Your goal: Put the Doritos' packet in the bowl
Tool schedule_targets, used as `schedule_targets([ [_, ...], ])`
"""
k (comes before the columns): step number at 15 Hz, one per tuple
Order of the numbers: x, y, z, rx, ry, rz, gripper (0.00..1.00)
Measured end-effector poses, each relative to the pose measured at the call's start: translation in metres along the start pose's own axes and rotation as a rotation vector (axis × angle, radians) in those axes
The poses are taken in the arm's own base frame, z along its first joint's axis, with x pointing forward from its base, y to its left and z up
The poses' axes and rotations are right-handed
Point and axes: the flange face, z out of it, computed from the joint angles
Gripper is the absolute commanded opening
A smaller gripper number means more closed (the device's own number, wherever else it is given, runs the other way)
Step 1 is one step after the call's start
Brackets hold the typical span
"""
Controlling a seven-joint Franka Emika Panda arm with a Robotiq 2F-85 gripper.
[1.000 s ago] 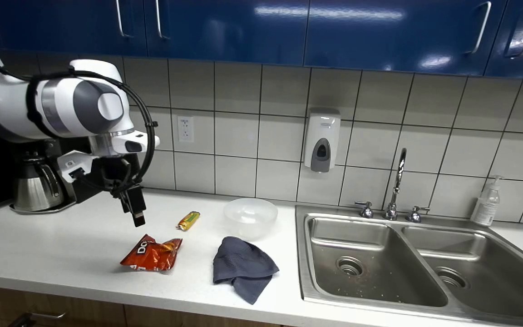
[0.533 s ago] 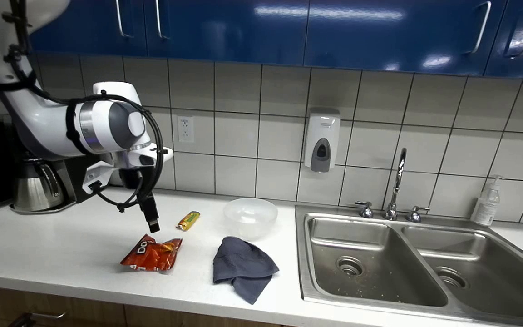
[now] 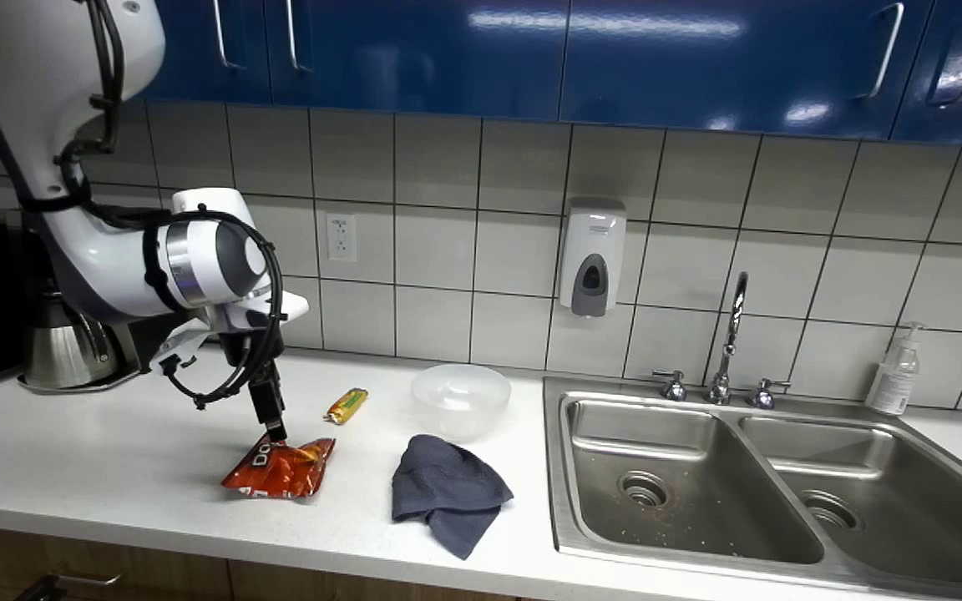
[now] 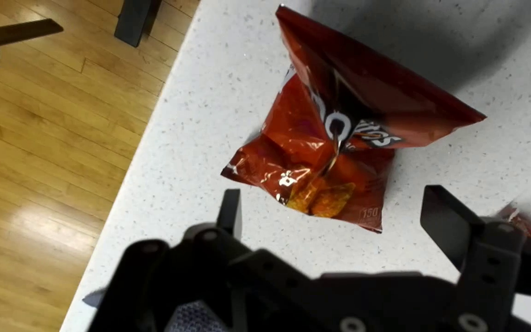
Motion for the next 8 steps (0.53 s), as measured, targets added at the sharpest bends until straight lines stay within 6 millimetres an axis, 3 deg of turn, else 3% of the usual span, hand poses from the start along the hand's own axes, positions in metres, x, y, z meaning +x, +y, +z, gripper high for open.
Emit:
schedule_targets([
  [4,-0.009,-0.017,0.025,-0.035,0.008,0.035,1.00],
  [8,-0.007,-0.021,0.049,-0.072,0.011,0.062,1.00],
])
